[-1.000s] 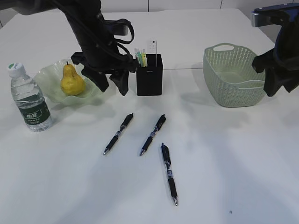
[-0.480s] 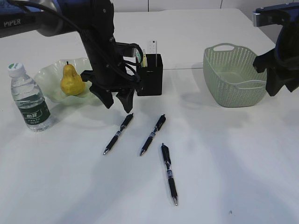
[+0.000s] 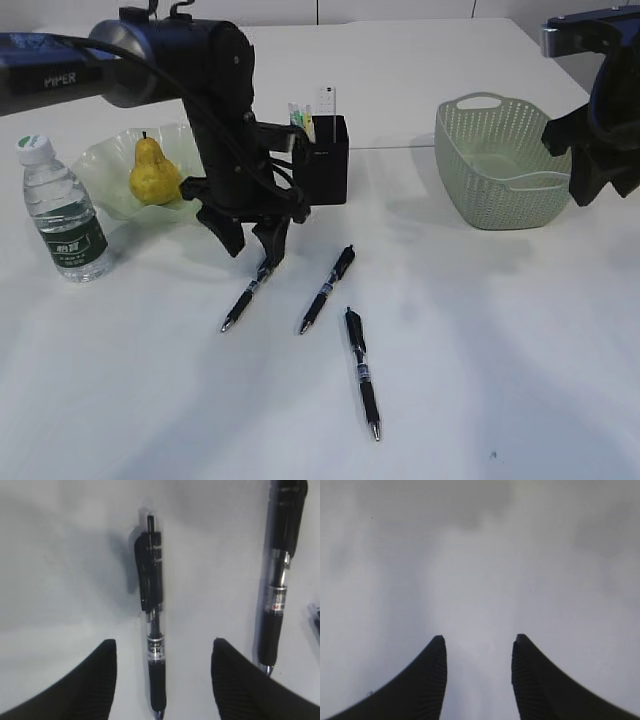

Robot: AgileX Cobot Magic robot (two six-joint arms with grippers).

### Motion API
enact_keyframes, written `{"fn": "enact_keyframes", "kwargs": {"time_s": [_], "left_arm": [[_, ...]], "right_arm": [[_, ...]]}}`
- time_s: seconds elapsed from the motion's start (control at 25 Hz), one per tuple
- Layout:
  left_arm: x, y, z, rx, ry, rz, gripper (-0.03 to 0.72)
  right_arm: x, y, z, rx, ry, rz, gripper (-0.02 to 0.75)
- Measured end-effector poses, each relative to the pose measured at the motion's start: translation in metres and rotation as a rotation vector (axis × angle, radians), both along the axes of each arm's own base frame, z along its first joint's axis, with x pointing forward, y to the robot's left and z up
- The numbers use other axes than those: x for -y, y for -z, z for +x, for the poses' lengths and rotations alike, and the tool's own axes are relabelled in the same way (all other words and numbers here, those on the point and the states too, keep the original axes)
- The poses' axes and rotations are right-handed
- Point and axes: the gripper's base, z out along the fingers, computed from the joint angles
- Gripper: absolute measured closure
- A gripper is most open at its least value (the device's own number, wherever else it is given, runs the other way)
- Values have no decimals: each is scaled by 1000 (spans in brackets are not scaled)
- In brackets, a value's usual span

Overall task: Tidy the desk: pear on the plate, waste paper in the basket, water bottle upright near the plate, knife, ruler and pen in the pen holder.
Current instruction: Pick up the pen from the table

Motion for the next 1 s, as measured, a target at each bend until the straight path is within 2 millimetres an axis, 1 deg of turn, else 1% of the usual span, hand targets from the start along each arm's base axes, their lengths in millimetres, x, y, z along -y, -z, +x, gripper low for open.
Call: {"fn": "enact_keyframes", "kwargs": {"time_s": [0.16, 0.56, 0.76, 1.0], "left_arm": [[0, 10, 1, -17, 0, 9, 265], [1, 21, 2, -32, -1, 16, 266], [1, 32, 2, -51, 1, 27, 272], [1, 33, 3, -51, 1, 26, 284]], "right_arm": [[0, 0, 0, 0, 0, 0, 386], [0, 0, 1, 6, 0, 1, 386], [0, 0, 1, 8, 0, 1, 386], [0, 0, 1, 8, 0, 1, 386]]}}
